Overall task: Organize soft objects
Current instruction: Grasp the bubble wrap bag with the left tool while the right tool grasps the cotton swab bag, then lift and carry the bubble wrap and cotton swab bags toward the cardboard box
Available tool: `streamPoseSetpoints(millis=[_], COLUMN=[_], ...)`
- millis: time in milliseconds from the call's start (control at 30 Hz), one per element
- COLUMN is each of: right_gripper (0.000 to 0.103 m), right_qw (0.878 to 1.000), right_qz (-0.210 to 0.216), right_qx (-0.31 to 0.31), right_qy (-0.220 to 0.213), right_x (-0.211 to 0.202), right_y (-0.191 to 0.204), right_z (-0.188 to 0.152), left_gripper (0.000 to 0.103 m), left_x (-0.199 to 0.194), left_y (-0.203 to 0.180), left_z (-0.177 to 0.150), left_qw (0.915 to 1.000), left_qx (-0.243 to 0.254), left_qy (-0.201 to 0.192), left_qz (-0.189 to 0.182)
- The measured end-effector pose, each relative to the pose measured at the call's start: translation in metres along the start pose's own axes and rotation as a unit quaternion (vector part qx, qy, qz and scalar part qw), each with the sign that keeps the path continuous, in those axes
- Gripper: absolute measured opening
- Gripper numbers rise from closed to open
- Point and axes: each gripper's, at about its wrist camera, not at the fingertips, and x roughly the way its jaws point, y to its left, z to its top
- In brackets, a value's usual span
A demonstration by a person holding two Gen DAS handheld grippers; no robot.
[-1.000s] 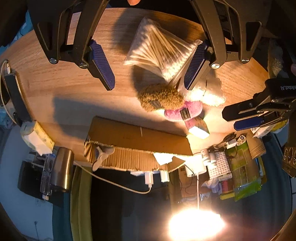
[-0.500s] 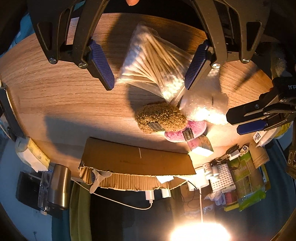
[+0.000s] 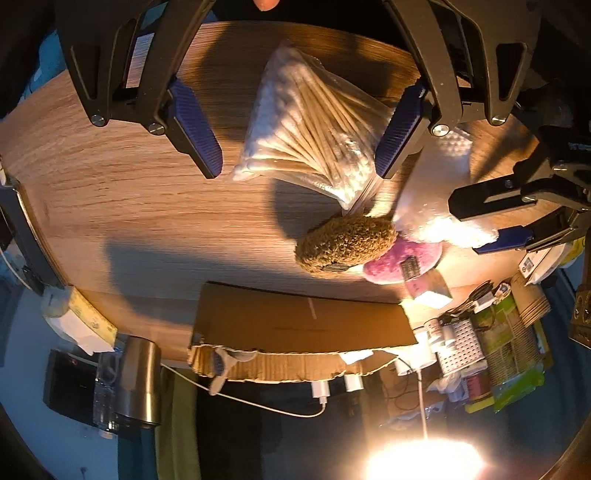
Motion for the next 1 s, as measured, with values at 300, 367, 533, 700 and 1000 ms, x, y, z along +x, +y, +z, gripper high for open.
streamPoseSetpoints(millis=[300, 367, 533, 700, 1000], right_gripper=[0.086, 0.085, 0.073, 0.066, 0.064], right_qw=[1.0, 1.0, 1.0, 1.0, 0.999], right_qz=[-0.011, -0.006, 0.013, 0.019, 0.012], right_qx=[0.015, 0.017, 0.021, 0.018, 0.021], right_qy=[-0.007, -0.006, -0.008, -0.015, -0.024], right_x=[-0.002, -0.001, 0.0, -0.003, -0.01], right_y=[-0.011, -0.011, -0.007, -0.005, -0.012], right_z=[-0.001, -0.001, -0.003, -0.002, 0.001], left_gripper=[0.086, 0.085, 0.068, 0.059, 0.055], left_x=[0.017, 0.017, 0.012, 0.01, -0.004], left_y=[-0.011, -0.014, -0.015, -0.016, -0.014], left_z=[-0.001, -0.002, -0.004, -0.004, -0.002], left_qw=[0.9989, 0.9986, 0.9987, 0.9987, 0.9987], left_qx=[0.033, 0.042, 0.046, 0.049, 0.046], left_qy=[0.018, 0.017, 0.006, 0.002, -0.02], left_qz=[0.027, 0.028, 0.022, 0.015, 0.007])
